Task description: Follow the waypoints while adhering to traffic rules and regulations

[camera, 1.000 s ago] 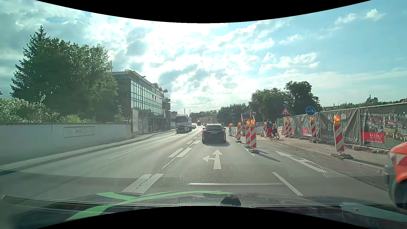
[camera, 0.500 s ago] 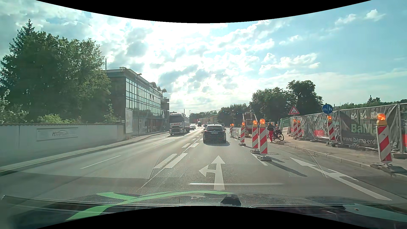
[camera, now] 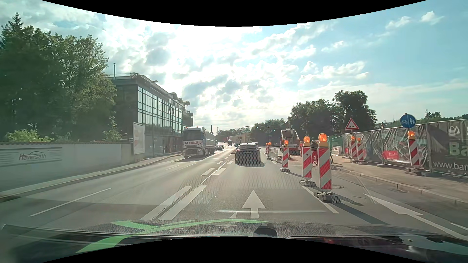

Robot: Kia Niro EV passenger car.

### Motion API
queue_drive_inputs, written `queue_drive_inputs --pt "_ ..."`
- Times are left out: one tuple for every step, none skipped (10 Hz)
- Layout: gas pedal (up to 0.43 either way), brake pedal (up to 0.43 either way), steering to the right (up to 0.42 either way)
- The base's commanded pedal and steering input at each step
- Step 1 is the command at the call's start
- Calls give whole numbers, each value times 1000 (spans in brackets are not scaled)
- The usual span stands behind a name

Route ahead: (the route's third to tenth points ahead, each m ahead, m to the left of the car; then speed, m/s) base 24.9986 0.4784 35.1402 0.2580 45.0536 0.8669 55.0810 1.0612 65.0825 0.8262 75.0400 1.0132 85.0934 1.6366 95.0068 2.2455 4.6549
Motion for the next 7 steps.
queue_drive_inputs --pt "169 0 -5" --pt "177 0 -4" --pt "177 0 -4" --pt "197 0 -4" --pt "197 0 -4" --pt "197 0 -4" --pt "197 0 -3"
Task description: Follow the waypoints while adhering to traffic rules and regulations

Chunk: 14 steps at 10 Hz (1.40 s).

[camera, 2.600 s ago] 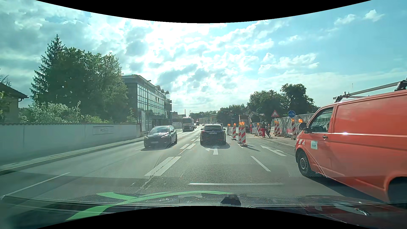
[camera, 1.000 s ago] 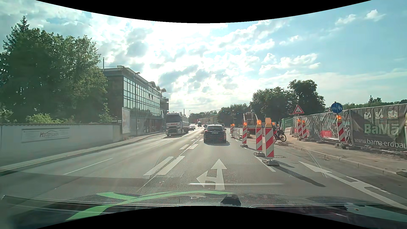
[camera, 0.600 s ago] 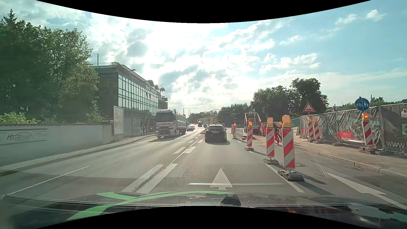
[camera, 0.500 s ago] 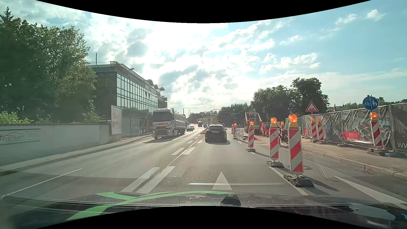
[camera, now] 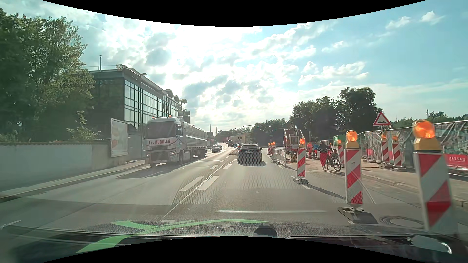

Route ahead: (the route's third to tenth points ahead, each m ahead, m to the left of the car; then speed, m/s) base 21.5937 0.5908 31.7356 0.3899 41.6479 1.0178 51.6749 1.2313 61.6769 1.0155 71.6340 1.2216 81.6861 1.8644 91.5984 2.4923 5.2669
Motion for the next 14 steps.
queue_drive_inputs --pt "197 0 -3" --pt "197 0 -3" --pt "209 0 -1" --pt "209 0 1" --pt "220 0 2" --pt "220 0 2" --pt "220 0 2" --pt "220 0 2" --pt "220 0 2" --pt "209 0 3" --pt "209 0 3" --pt "209 0 3" --pt "197 0 5" --pt "197 0 6"
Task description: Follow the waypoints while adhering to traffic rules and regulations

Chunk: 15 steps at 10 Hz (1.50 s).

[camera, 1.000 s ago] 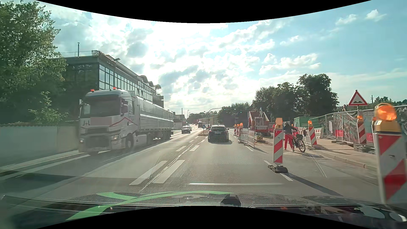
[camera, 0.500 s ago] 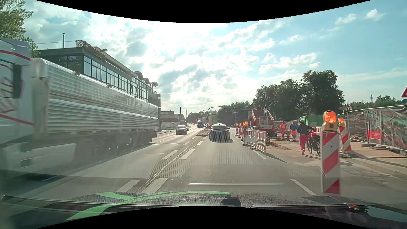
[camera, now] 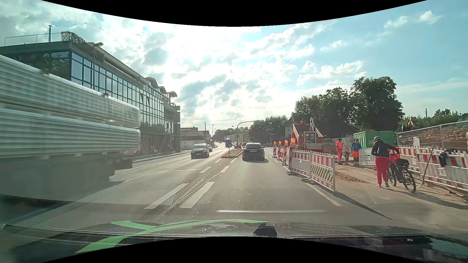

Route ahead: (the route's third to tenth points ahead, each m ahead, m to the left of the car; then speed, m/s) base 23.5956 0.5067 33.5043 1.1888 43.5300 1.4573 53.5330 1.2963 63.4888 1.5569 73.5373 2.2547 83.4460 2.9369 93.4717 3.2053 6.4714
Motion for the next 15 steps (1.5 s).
queue_drive_inputs --pt "197 0 7" --pt "197 0 7" --pt "197 0 7" --pt "169 0 7" --pt "189 0 7" --pt "220 0 7" --pt "220 0 7" --pt "209 0 7" --pt "209 0 7" --pt "209 0 7" --pt "197 0 7" --pt "197 0 7" --pt "197 0 4" --pt "197 0 4" --pt "209 0 4"
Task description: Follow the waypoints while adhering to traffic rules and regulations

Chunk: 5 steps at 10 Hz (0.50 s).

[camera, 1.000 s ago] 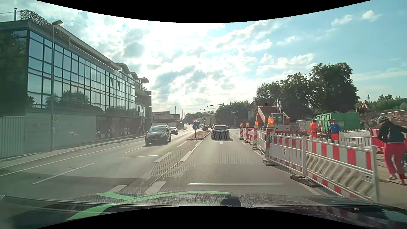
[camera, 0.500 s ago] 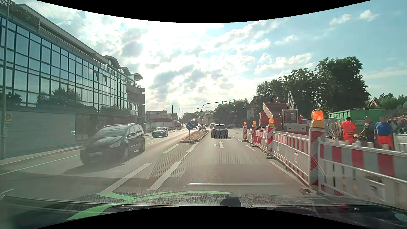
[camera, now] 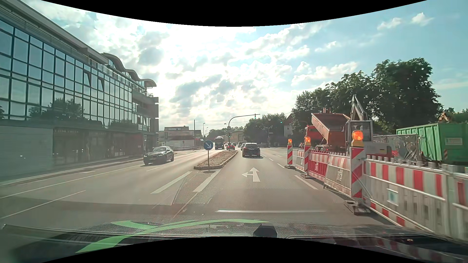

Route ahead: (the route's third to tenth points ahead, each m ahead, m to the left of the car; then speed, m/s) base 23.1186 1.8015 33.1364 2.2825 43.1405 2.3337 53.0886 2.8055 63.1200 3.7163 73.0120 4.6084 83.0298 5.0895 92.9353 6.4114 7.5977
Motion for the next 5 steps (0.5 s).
queue_drive_inputs --pt "209 0 4" --pt "209 0 4" --pt "209 0 4" --pt "209 0 4" --pt "220 0 4"
